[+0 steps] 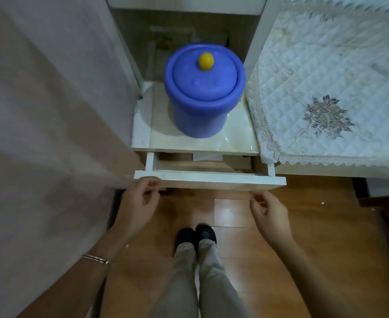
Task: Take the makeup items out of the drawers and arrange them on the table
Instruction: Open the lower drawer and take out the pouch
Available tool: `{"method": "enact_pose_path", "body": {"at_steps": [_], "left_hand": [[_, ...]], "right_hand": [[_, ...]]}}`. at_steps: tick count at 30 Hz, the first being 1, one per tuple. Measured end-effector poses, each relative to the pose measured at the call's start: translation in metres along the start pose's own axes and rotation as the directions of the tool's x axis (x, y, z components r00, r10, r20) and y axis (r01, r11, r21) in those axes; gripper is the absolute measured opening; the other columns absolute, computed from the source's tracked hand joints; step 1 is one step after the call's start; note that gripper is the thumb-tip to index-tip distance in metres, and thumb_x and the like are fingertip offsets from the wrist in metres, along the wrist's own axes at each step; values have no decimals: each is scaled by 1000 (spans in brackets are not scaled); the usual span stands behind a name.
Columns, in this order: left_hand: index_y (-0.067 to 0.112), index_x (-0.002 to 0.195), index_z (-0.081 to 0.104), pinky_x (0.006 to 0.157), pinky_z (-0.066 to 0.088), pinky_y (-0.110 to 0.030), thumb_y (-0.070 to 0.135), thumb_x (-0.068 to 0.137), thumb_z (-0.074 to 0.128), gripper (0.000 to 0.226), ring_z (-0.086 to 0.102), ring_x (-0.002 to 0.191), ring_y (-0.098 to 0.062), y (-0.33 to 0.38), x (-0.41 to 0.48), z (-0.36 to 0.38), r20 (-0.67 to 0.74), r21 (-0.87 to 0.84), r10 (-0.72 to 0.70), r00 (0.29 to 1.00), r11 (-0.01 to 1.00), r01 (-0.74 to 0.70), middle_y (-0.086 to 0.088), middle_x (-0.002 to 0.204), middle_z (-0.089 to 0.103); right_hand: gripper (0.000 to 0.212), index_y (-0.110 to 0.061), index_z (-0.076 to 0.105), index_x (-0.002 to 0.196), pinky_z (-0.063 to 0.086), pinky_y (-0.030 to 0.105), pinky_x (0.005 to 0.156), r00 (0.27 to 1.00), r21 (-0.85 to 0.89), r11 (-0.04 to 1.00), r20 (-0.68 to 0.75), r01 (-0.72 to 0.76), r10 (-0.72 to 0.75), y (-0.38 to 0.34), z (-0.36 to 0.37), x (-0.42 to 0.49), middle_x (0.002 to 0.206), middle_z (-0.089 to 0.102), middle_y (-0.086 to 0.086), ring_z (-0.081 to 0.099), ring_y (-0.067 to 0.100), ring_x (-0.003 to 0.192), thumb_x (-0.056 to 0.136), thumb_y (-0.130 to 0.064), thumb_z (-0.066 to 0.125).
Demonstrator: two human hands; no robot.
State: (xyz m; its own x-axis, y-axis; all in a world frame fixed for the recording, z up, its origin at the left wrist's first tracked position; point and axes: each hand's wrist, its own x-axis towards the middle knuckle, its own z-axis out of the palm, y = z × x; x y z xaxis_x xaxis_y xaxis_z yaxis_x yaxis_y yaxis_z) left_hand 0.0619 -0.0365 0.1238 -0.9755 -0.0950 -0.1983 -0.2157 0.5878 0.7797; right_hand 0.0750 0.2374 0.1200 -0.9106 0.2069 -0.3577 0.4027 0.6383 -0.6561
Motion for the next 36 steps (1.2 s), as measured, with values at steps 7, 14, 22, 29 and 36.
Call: {"method": "enact_pose_path", "body": {"at_steps": [7, 14, 22, 29, 36], "left_hand": [[4, 130, 46, 108, 32, -39, 26, 93, 42, 43, 42, 125, -30, -2, 40, 5, 259, 466, 91, 962, 860, -207, -16, 135, 50], [11, 133, 44, 109, 31, -37, 26, 94, 42, 42, 40, 128, -24, -5, 19, 11, 233, 455, 53, 971, 877, -156, -8, 137, 49], [13, 112, 61, 83, 46, -34, 25, 92, 43, 30, 61, 96, -25, -6, -19, 7, 169, 455, 87, 982, 877, -156, -8, 106, 70], [10, 105, 62, 62, 33, -29, 21, 92, 43, 26, 63, 64, -31, -14, -53, 10, 185, 547, 91, 978, 817, -179, -12, 71, 71], [10, 81, 66, 42, 14, -17, 27, 85, 35, 35, 50, 39, -25, -20, -78, 10, 192, 576, 81, 978, 797, -179, -5, 46, 60]], "right_hand": [[36, -3, 54, 122, 38, 37, 97, 978, -361, 909, 50, 208, -204, -17, -3, 47, 122, 58, 17, 49, 32, 115, 90, -20, 52], [36, -5, 57, 120, 36, 36, 100, 977, -386, 898, 108, 209, -181, -10, -3, 31, 120, 61, 14, 49, 31, 116, 93, -26, 47], [29, -10, 69, 93, 47, 37, 80, 979, -427, 888, 174, 171, -105, 2, -6, -11, 98, 68, 10, 55, 29, 95, 90, -27, 46], [39, -12, 47, 55, 33, 31, 50, 968, -412, 903, 250, 122, -17, 19, -6, -45, 60, 48, 1, 51, 25, 69, 91, -28, 45], [35, -7, 58, 67, 38, 30, 52, 953, -470, 870, 302, 150, -1, 29, 1, -66, 61, 49, -1, 55, 24, 66, 90, -31, 44]]}}
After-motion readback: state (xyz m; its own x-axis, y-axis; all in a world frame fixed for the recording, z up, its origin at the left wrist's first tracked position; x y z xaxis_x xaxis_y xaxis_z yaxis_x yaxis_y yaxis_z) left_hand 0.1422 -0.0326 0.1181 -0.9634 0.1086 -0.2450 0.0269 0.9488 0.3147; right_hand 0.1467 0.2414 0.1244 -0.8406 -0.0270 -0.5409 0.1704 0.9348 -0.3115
